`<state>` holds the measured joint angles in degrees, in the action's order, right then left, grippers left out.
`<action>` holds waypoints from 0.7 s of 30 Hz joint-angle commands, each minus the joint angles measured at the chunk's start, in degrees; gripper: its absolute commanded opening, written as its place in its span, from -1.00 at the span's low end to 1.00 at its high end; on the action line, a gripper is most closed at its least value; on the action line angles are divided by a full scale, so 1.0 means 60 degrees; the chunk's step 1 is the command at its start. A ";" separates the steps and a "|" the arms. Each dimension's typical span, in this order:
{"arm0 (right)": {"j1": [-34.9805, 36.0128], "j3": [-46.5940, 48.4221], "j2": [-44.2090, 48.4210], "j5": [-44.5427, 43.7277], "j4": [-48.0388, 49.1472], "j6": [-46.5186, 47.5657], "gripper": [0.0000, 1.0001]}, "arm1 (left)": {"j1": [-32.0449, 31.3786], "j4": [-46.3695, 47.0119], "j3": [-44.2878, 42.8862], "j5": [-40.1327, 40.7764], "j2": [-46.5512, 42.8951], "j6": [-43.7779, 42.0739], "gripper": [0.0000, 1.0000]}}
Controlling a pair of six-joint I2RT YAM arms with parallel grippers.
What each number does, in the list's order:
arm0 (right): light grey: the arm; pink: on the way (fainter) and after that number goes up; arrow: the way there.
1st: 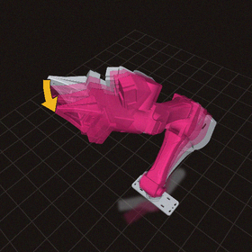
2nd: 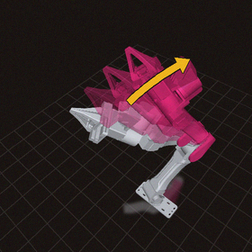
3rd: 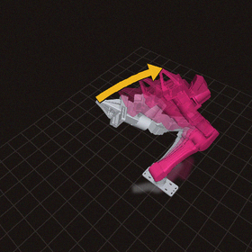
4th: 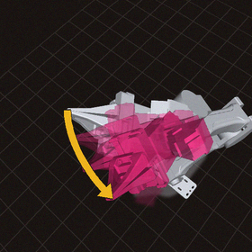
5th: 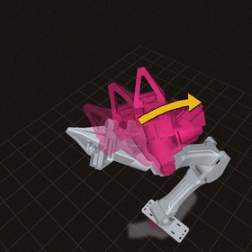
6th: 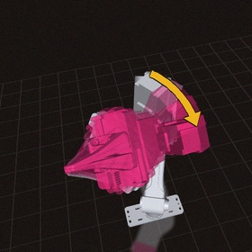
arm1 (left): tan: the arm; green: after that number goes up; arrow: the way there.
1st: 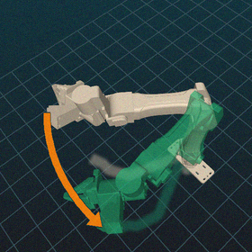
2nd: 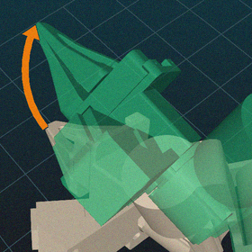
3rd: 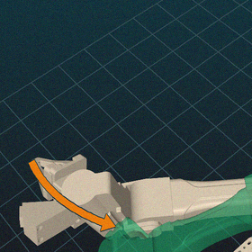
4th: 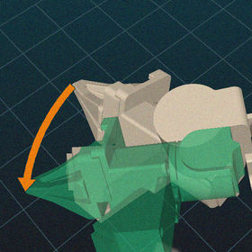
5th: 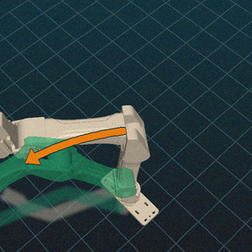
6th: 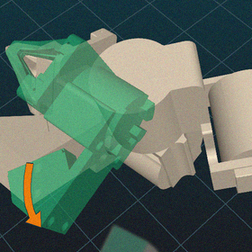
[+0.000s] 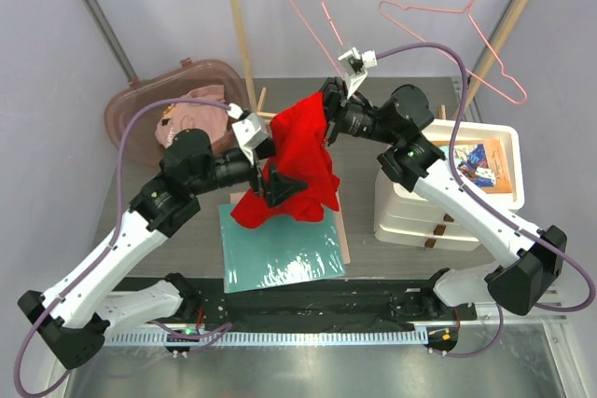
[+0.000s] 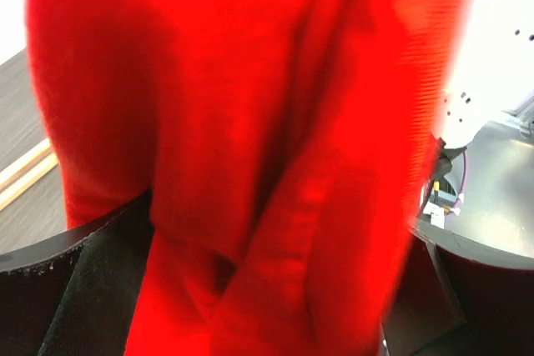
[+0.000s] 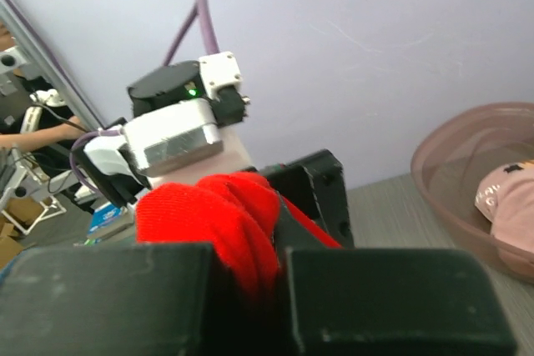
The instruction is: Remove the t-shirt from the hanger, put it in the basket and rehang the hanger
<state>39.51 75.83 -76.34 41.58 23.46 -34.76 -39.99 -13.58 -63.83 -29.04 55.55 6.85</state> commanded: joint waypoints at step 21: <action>-0.0080 -0.3012 0.3155 -0.7545 -0.4378 0.2718 0.99 | 0.0029 -0.1162 -0.0917 0.7606 -0.0440 0.1509 -1.00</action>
<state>39.18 63.20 -61.39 9.43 4.54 -22.33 -40.03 -19.25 -64.45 4.64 53.71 14.74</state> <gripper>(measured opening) 0.995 0.050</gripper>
